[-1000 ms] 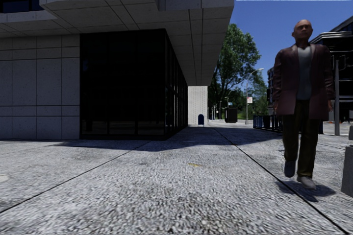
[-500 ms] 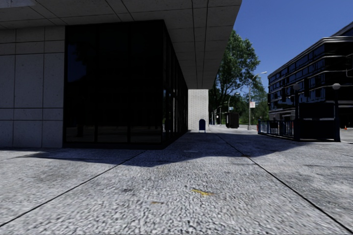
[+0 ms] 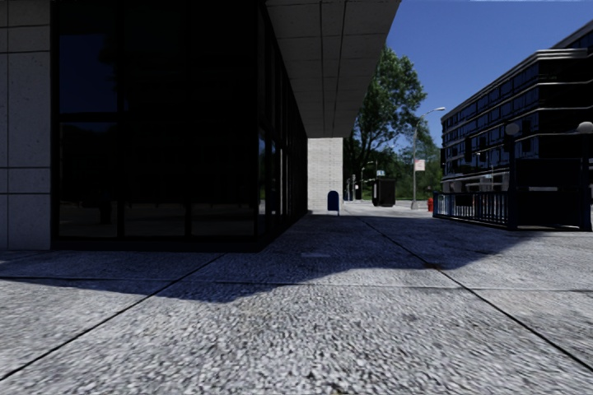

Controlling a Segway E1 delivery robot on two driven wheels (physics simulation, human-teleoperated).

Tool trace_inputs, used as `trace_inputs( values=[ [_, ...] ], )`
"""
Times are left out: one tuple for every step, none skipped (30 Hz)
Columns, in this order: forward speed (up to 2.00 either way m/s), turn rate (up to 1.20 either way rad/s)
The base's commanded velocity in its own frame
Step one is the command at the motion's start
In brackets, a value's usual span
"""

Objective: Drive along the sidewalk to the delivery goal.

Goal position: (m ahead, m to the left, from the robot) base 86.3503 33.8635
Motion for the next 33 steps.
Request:
trace_inputs(
  values=[
    [2.0,-0.27],
    [2.0,-0.27],
    [2.0,-0.27],
    [2.0,-0.27],
    [2.0,-0.27],
    [2.0,-0.27],
    [2.0,-0.27],
    [2.0,-0.27],
    [2.0,-0.27],
    [2.0,-0.27],
    [2.0,-0.27],
    [2.0,-0.27],
    [2.0,-0.28],
    [2.0,-0.28],
    [2.0,-0.29],
    [2.0,-0.29],
    [2.0,-0.29],
    [2.0,-0.3],
    [2.0,-0.31],
    [2.0,-0.31],
    [2.0,-0.32],
    [2.0,-0.32],
    [2.0,-0.32],
    [2.0,-0.32],
    [2.0,-0.32],
    [2.0,-0.32],
    [2.0,-0.32],
    [2.0,-0.32],
    [2.0,-0.32],
    [2.0,-0.32],
    [2.0,-0.32],
    [2.0,-0.32],
    [2.0,-0.32]
  ],
)
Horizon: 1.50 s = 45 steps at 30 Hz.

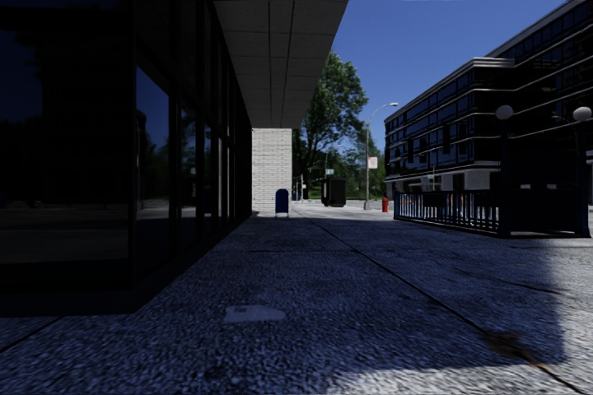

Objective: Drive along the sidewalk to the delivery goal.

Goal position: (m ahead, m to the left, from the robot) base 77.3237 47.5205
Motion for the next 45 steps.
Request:
trace_inputs(
  values=[
    [2.0,-0.32],
    [2.0,-0.32],
    [2.0,-0.32],
    [2.0,-0.32],
    [2.0,-0.32],
    [2.0,-0.32],
    [2.0,-0.32],
    [2.0,-0.32],
    [2.0,-0.32],
    [2.0,-0.32],
    [2.0,-0.32],
    [2.0,-0.32],
    [2.0,-0.32],
    [2.0,-0.32],
    [2.0,-0.32],
    [2.0,-0.32],
    [2.0,-0.29],
    [2.0,-0.29],
    [2.0,-0.13],
    [2.0,0.0],
    [2.0,0.0],
    [2.0,0.0],
    [2.0,0.0],
    [2.0,0.0],
    [2.0,0.0],
    [2.0,0.0],
    [2.0,0.0],
    [2.0,0.0],
    [2.0,0.0],
    [2.0,0.0],
    [2.0,0.0],
    [2.0,0.0],
    [2.0,0.0],
    [2.0,0.0],
    [2.0,0.0],
    [2.0,0.0],
    [2.0,0.0],
    [2.0,0.0],
    [2.0,0.0],
    [2.0,0.0],
    [2.0,0.0],
    [2.0,0.0],
    [2.0,0.0],
    [2.0,0.0],
    [2.0,0.0]
  ],
)
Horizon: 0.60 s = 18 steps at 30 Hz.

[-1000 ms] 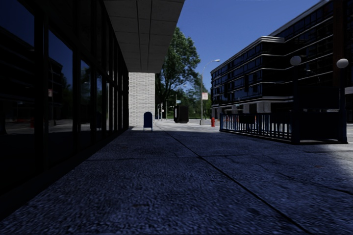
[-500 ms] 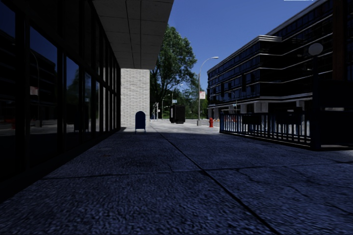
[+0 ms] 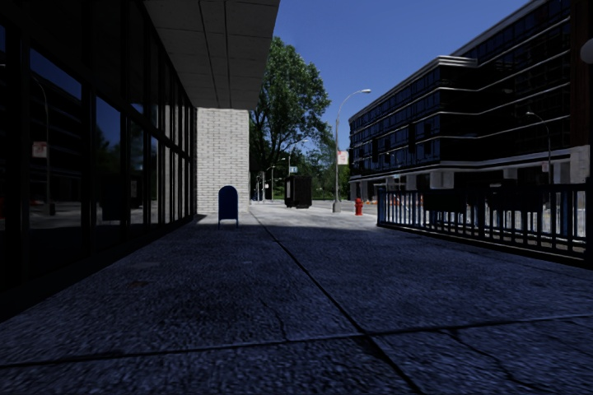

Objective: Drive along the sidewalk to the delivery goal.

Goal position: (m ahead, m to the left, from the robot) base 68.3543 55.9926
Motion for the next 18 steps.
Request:
trace_inputs(
  values=[
    [2.0,0.0],
    [2.0,0.0],
    [2.0,0.0],
    [2.0,0.0],
    [2.0,0.0],
    [2.0,0.0],
    [2.0,0.0],
    [2.0,0.0],
    [2.0,0.0],
    [2.0,0.0],
    [2.0,0.0],
    [2.0,0.0],
    [2.0,0.0],
    [2.0,0.0],
    [2.0,0.0],
    [2.0,0.0],
    [2.0,0.0],
    [2.0,0.0]
  ],
)
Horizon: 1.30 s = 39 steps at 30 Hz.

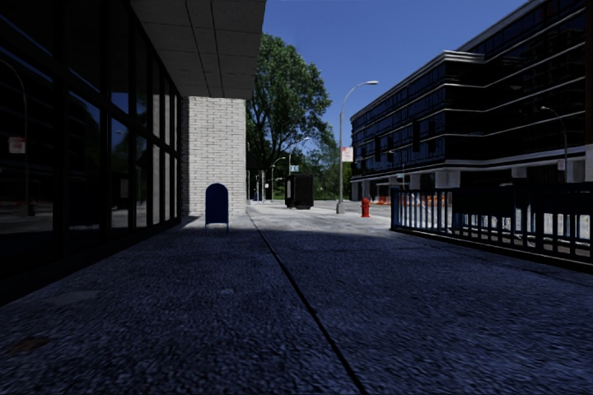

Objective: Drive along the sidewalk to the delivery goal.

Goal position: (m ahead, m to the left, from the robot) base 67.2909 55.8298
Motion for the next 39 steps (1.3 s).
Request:
trace_inputs(
  values=[
    [2.0,0.0],
    [2.0,0.0],
    [2.0,0.0],
    [2.0,0.0],
    [2.0,0.0],
    [2.0,0.0],
    [2.0,0.0],
    [2.0,0.0],
    [2.0,0.0],
    [2.0,0.0],
    [2.0,0.0],
    [2.0,0.0],
    [2.0,0.0],
    [2.0,0.0],
    [2.0,0.0],
    [2.0,0.0],
    [2.0,0.0],
    [2.0,0.0],
    [2.0,0.0],
    [2.0,0.0],
    [2.0,0.0],
    [2.0,0.0],
    [2.0,0.0],
    [2.0,0.0],
    [2.0,0.0],
    [2.0,0.0],
    [2.0,0.0],
    [2.0,0.0],
    [2.0,0.0],
    [2.0,0.0],
    [2.0,0.0],
    [2.0,0.0],
    [2.0,0.0],
    [2.0,0.0],
    [2.0,0.0],
    [2.0,0.0],
    [2.0,0.0],
    [2.0,0.0],
    [2.0,0.0]
  ],
)
